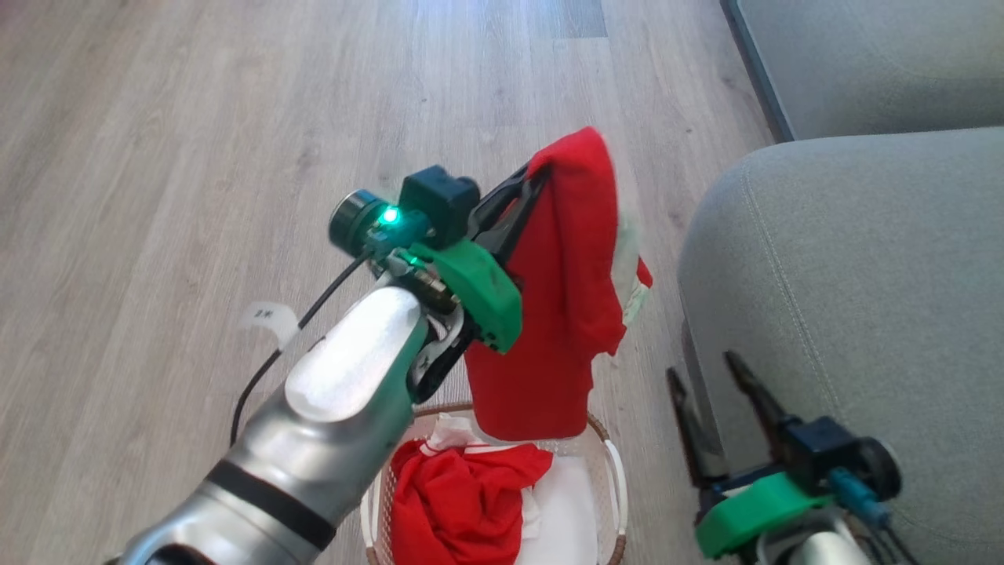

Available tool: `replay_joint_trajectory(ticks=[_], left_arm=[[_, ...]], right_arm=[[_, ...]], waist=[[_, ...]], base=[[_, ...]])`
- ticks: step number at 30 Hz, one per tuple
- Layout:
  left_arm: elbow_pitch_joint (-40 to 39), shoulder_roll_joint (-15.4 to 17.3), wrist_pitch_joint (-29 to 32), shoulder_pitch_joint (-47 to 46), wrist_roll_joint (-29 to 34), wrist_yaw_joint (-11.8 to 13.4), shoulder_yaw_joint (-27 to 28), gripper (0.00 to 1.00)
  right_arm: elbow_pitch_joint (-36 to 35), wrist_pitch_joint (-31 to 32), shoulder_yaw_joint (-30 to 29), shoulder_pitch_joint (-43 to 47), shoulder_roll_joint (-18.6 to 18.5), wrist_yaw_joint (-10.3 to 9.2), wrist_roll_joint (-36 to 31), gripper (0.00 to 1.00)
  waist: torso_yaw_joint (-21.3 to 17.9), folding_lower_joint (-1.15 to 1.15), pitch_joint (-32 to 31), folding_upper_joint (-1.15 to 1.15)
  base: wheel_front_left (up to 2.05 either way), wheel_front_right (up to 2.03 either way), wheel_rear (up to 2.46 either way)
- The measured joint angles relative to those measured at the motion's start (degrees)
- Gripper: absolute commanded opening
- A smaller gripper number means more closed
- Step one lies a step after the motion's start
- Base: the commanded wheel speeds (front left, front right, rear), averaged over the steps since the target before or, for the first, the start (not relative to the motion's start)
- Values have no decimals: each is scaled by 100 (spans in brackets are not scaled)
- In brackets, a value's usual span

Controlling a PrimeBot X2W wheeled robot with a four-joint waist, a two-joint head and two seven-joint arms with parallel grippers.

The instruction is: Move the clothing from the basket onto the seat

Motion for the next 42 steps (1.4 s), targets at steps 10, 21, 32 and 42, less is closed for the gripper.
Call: replay_joint_trajectory(ticks=[10, 21, 32, 42], left_arm=[[-116, -7, 0, -258, -450, 213, -526, 0], [-227, -4, -8, -326, -867, 348, -1020, 0], [-380, -1, -59, -452, -1172, 455, -1461, 0], [-302, 0, -137, -528, -1332, 560, -1534, 0]], right_arm=[[704, 1, 658, -676, -8, 0, -77, 100], [1526, 1, 1015, -1168, -25, 1, 214, 100], [2076, 1, 1260, -1763, -62, 1, 416, 100], [2212, 1, 1379, -1883, -73, 1, 422, 0]], waist=[[51, 0, -85, 0], [284, 0, -149, 0], [488, 0, -206, 0], [524, 0, -159, 0]], base=[[0, 0, 0], [0, 0, 0], [0, 0, 0], [0, 0, 0]])
